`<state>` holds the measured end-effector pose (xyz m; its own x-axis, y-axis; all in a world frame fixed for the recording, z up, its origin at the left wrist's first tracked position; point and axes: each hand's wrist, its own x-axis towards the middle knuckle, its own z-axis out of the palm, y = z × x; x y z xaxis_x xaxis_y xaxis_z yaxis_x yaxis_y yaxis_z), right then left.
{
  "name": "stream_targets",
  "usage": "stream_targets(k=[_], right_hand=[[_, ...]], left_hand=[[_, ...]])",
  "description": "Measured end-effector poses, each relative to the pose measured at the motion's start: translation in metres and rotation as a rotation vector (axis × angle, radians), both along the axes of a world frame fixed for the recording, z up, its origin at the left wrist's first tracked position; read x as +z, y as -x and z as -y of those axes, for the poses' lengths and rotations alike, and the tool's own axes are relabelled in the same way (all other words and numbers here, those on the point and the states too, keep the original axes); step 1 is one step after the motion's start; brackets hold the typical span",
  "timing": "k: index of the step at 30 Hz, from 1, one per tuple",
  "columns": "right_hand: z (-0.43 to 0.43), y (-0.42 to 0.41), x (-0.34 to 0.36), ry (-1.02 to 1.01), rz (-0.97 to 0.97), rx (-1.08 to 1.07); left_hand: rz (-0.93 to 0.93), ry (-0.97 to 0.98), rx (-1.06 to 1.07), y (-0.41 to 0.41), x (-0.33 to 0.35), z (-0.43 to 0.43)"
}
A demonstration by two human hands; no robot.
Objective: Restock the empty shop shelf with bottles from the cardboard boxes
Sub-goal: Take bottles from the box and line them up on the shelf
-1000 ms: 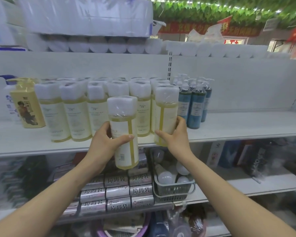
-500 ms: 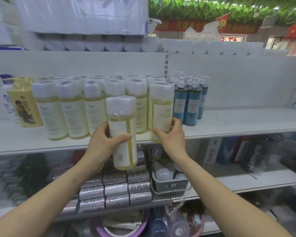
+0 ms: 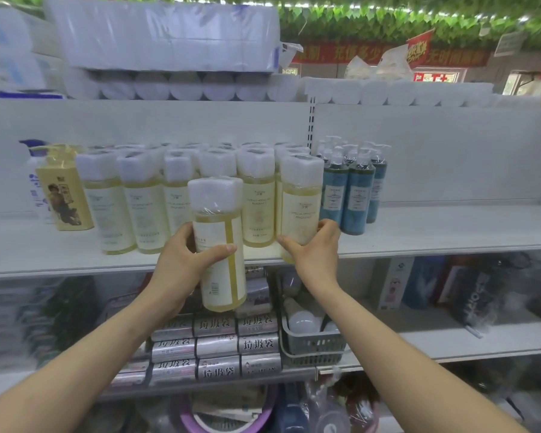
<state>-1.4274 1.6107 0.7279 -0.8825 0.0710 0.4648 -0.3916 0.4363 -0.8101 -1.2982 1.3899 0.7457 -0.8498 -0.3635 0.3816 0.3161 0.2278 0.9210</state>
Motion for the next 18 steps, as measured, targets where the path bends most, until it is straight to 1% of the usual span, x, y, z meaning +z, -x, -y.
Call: stream_targets(k=[5,9,11,14,16,17,18], right_hand=[[-0.01,-0.003,0.004,0.023,0.037,0.104],[-0.019,-0.009,0.006,0.0,-0.023,0.084],[-0.021,-0.015,0.009,-0.014,-0.089,0.037],[-0.02,-0.036,0.009,0.048,-0.281,0.002],[-0.016,-0.053,0.004,0.058,-0.355,0.109],[-0.012,-0.062,-0.001,0.048,-0.334,0.206],[-0.008,-0.07,-0.005,0.039,-0.258,0.326]], left_hand=[[-0.001,-0.002,-0.007,0.0,0.002,-0.004],[-0.002,-0.01,-0.017,0.004,0.004,-0.012],[0.001,-0.021,-0.022,0.007,0.004,-0.015],[-0.001,-0.064,-0.036,0.012,0.004,-0.019],[-0.013,-0.094,-0.06,0.014,0.006,-0.021],[-0.02,-0.107,-0.079,0.015,0.007,-0.022],[-0.025,-0.121,-0.099,0.016,0.009,-0.023]])
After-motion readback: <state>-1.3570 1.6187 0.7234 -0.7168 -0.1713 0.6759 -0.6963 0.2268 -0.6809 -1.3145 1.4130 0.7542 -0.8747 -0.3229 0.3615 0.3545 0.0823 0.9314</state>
